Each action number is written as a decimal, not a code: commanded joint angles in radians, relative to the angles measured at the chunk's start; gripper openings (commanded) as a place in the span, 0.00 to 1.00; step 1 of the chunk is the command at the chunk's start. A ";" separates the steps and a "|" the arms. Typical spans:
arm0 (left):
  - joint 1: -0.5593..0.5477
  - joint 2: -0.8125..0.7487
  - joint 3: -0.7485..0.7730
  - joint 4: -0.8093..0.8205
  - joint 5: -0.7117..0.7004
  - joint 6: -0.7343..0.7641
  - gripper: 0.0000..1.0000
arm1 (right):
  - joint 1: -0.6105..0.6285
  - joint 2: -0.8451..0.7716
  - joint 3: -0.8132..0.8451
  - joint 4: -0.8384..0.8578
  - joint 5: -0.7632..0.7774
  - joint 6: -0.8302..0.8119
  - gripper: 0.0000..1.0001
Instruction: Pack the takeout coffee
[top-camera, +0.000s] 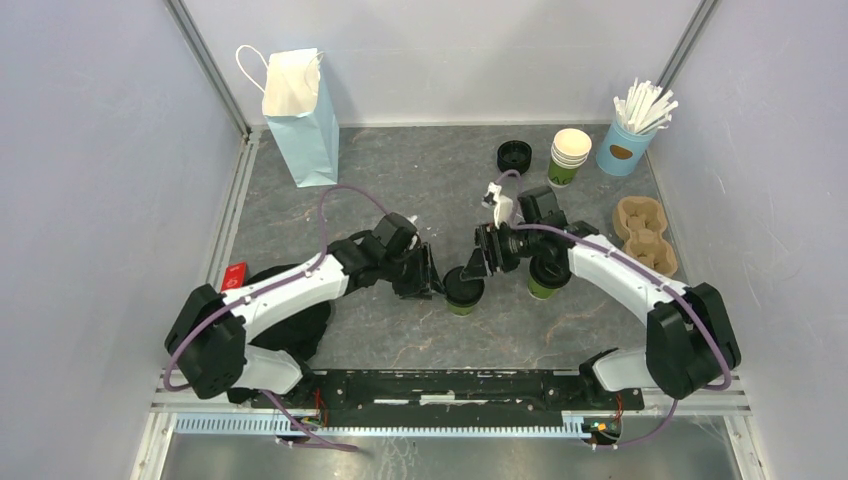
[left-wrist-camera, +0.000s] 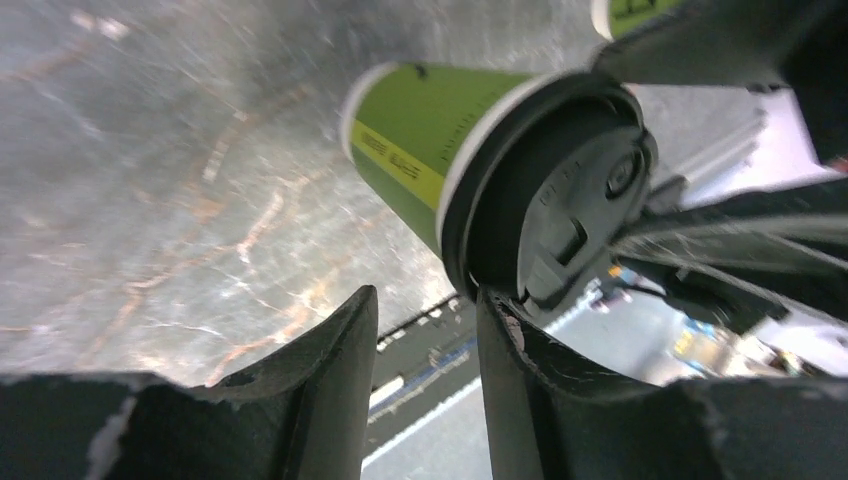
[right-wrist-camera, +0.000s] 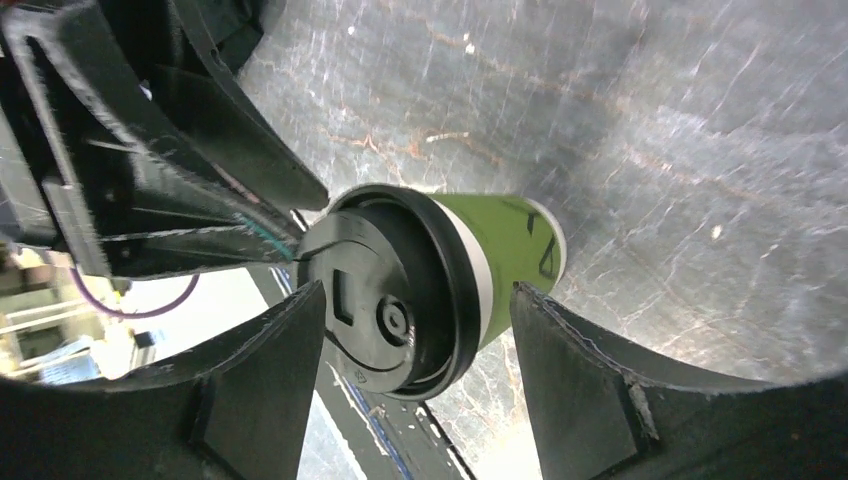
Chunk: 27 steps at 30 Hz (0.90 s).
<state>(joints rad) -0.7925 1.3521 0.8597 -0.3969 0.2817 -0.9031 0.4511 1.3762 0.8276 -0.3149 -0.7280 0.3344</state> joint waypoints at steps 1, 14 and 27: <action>0.003 0.045 0.121 -0.192 -0.182 0.156 0.49 | 0.030 0.005 0.160 -0.172 0.123 -0.093 0.76; 0.003 -0.143 0.179 -0.334 -0.261 0.150 0.58 | 0.285 -0.027 0.313 -0.387 0.501 -0.234 0.96; 0.006 -0.217 0.260 -0.391 -0.328 0.125 0.64 | 0.448 0.019 0.421 -0.441 0.715 -0.209 0.97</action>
<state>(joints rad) -0.7902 1.1732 1.0950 -0.7422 0.0174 -0.7868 0.8558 1.3808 1.1770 -0.7422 -0.1001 0.1326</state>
